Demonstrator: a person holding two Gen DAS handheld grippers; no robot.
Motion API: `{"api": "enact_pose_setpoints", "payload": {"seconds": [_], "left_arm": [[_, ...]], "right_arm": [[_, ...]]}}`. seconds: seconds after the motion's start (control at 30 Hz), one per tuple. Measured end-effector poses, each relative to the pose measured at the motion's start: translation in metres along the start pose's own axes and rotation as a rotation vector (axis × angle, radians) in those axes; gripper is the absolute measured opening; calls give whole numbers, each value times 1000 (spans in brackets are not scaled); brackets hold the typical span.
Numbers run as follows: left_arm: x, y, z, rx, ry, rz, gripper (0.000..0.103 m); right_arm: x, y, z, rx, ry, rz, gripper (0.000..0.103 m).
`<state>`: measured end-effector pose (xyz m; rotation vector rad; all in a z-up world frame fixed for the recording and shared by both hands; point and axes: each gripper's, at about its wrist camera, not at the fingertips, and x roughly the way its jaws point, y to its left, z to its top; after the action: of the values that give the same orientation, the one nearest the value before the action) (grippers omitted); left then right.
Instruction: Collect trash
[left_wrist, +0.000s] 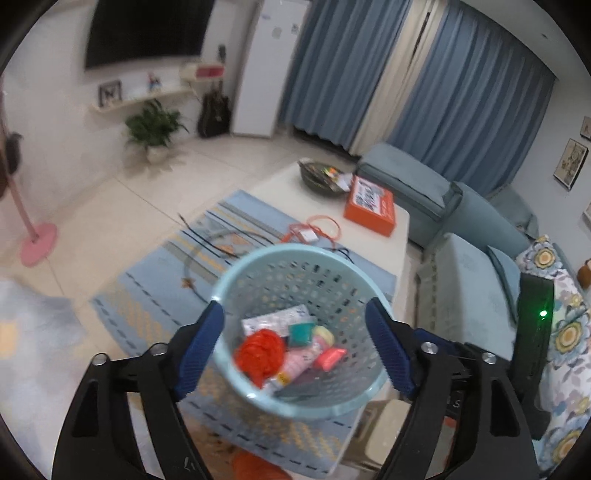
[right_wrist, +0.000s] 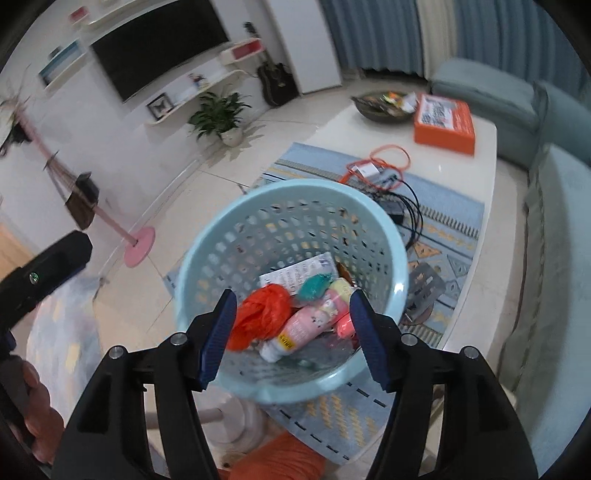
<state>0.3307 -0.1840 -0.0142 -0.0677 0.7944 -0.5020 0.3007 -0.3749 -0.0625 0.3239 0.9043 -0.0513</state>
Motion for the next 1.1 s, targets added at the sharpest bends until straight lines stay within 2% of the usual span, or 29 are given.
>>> {"api": "enact_pose_setpoints", "payload": {"seconds": [0.23, 0.5, 0.73, 0.93, 1.1], "left_arm": [[-86, 13, -31, 15, -101, 113, 82], [-156, 33, -70, 1, -200, 242, 86], [-191, 56, -93, -27, -255, 335, 86], [-209, 67, -106, -22, -311, 373, 89], [-207, 75, -122, 9, -337, 389, 89]], "right_arm": [[-54, 62, -29, -131, -70, 37, 64], [-105, 117, -68, -227, -198, -19, 67], [-135, 146, -85, -274, -300, -44, 67], [-151, 157, -97, -272, -346, -58, 67], [-155, 162, -111, -275, -377, -89, 67]]}}
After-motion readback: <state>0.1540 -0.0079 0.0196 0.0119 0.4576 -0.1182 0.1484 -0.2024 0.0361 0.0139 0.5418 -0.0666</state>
